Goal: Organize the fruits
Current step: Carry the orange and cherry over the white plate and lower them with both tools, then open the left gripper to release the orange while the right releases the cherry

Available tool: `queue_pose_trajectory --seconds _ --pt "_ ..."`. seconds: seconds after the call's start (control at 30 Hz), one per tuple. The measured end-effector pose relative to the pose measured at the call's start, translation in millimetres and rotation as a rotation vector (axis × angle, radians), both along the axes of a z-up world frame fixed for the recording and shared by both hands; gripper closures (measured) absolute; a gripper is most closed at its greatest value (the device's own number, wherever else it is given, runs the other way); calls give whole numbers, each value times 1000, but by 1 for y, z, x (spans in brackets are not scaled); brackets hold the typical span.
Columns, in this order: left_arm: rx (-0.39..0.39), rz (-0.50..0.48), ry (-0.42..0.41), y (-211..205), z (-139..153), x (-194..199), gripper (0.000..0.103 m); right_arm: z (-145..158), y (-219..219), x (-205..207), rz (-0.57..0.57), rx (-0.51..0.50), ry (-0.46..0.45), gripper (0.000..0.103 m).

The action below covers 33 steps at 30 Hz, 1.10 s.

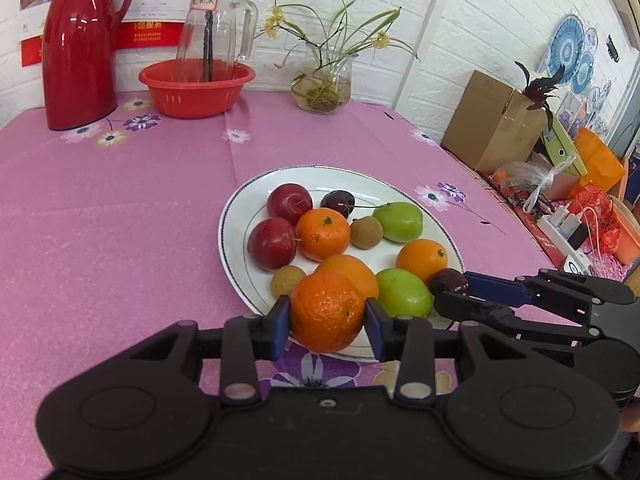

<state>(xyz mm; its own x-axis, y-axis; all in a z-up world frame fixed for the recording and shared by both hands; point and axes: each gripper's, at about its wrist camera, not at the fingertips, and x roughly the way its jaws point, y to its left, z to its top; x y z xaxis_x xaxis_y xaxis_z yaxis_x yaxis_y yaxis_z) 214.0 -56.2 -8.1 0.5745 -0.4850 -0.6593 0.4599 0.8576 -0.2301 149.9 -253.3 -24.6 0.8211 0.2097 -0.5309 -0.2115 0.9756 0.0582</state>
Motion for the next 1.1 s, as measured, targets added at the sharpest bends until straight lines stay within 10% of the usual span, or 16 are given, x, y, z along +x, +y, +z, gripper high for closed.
queue_pose_trajectory --seconds 0.87,1.0,1.1 --pt "-15 42 -37 7 2 4 0 -3 -2 -1 -21 -30 -25 49" --pt "-16 48 -54 8 4 1 0 -4 -2 -3 -22 -36 -28 40" --pt "-20 59 -68 10 5 0 0 -3 -1 -7 -20 -40 -39 14"
